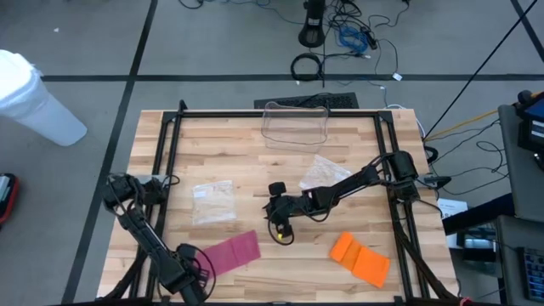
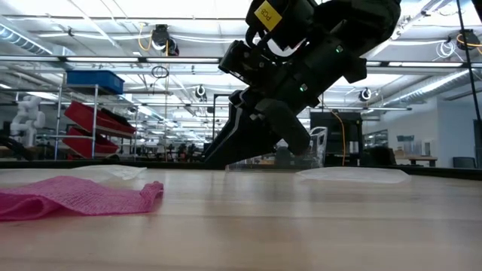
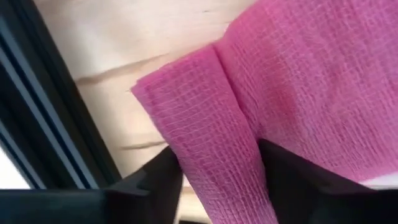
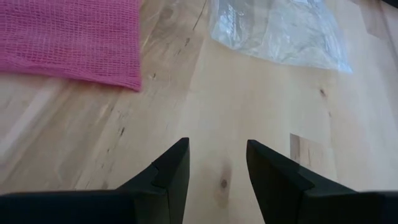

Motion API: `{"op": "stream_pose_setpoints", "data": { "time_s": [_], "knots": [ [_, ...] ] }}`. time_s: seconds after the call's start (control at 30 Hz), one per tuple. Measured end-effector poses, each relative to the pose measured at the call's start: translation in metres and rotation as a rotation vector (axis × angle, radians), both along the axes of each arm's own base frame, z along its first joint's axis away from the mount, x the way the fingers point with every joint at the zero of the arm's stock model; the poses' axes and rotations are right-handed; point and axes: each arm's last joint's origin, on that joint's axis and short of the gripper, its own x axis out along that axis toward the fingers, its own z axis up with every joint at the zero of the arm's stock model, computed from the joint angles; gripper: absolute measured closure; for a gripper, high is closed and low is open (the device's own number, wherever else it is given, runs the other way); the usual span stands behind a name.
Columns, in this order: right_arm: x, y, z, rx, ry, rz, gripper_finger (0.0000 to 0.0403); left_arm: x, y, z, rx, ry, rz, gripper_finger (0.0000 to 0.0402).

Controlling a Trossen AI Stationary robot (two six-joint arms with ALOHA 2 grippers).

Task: Roll bandage
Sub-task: Roll the pink bandage

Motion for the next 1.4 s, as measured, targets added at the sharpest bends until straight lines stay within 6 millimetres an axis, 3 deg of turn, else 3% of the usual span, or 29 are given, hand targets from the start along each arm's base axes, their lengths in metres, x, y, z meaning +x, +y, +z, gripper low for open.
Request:
{"op": "stream_pose_setpoints", "data": {
  "time_s": [0.17,0.37,0.5,0.73,0.93,1.03,1.2,1.4],
  "knots": [
    [0.0,0.0,0.0,-0.002,0.0,-0.002,0.0257,0.0,0.001,0.002,-0.025,0.005,-0.099,0.0271],
    [-0.002,-0.001,0.015,-0.023,-0.026,0.012,0.0257,0.002,0.007,0.019,0.053,0.041,-0.21,0.028],
    [-0.013,-0.003,0.048,-0.048,-0.041,0.028,0.0257,0.004,0.015,0.038,0.13,0.1,-0.337,0.0281],
    [-0.057,-0.009,0.129,-0.003,-0.096,0.014,0.0257,0.025,0.035,0.069,0.281,0.081,-0.674,0.0282],
    [-0.088,-0.003,0.168,0.051,-0.156,0.023,0.0257,0.052,0.052,0.079,0.359,0.041,-1.03,0.0282],
    [-0.097,0.0,0.17,0.059,-0.167,-0.008,0.0257,0.064,0.063,0.081,0.435,0.024,-1.074,0.0282],
    [-0.123,0.0,0.15,0.017,-0.141,-0.14,0.0257,0.083,0.071,0.09,0.568,-0.033,-1.237,0.0271],
    [-0.148,0.003,0.125,0.188,-0.317,-0.158,0.0257,0.108,0.083,0.091,0.616,-0.04,-1.446,0.0268]
  ]
}}
